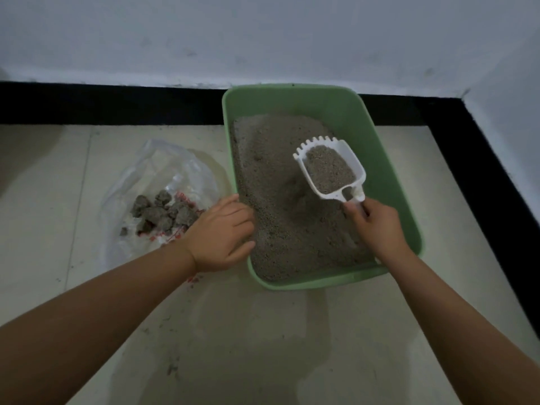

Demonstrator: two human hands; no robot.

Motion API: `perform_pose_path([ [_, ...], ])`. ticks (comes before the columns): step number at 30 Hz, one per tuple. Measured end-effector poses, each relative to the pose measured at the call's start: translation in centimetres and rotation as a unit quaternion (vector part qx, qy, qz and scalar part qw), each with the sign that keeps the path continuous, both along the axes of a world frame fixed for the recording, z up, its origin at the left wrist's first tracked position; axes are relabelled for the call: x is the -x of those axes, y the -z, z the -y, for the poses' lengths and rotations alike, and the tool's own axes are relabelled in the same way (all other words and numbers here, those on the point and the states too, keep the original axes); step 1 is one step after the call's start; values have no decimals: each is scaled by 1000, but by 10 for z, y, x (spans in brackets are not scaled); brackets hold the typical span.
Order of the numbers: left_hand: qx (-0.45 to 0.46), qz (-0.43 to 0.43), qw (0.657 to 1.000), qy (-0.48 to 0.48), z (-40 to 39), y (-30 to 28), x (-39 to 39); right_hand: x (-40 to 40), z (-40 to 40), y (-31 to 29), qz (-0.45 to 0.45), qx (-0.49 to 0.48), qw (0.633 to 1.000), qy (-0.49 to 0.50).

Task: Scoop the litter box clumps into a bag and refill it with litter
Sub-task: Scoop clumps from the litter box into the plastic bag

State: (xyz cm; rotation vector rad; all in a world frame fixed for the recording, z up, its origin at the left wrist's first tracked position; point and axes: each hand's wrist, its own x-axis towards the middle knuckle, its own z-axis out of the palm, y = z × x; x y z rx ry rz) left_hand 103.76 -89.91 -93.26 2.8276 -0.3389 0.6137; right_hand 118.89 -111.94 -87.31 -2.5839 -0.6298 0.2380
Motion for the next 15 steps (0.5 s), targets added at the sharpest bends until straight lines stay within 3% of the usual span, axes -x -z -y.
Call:
perform_pose_path([
  [10, -40, -6, 999, 7, -1, -1, 1, 7, 0, -6, -22, 20, 999, -17],
  [15, -32, -7, 999, -6, 10, -7, -8, 5, 4, -3, -81, 192, 973, -101],
])
